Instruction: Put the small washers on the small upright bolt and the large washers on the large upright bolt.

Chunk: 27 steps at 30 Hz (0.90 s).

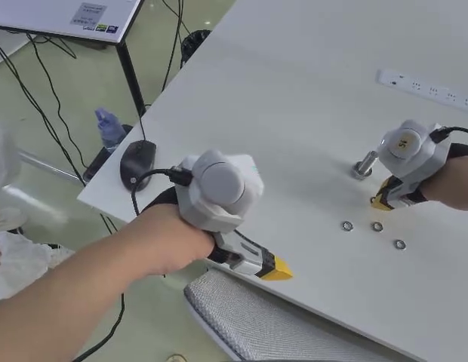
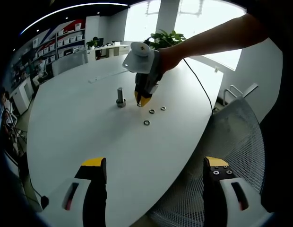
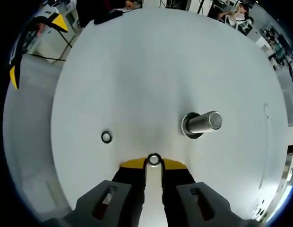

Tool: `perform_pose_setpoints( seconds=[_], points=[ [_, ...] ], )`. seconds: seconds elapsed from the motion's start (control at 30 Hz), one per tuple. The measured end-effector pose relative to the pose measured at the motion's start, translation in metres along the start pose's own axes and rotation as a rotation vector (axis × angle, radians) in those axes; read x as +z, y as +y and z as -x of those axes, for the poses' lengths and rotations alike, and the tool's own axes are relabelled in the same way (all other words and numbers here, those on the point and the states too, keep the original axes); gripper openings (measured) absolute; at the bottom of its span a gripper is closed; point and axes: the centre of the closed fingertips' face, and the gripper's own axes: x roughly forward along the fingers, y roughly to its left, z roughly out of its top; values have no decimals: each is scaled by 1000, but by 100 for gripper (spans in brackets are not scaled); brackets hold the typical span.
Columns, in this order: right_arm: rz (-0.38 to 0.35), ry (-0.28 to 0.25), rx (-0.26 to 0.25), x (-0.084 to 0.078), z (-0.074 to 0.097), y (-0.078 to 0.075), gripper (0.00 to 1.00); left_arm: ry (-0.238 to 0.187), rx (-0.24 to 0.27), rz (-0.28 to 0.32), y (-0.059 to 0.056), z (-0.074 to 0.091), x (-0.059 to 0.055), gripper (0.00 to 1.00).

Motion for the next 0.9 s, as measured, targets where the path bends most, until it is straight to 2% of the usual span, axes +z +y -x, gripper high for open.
perform_pose_setpoints(
  seconds=[0.33,0.43,0.7,0.9],
  points=[
    [-35,-9,-11,-15,15,0,12,-24,8,0,5,-7,10,89],
    [-42,-10,-15,-21,19,0,12,-38,3,17,6,-9,14,90],
    [-81,3,-26,-48,28,-4,12,-46,-7,7,5,-18,21,94],
    [-107,10,-42,-62,34,-11,12,-46,-8,-4,5,-21,23,96]
  ],
)
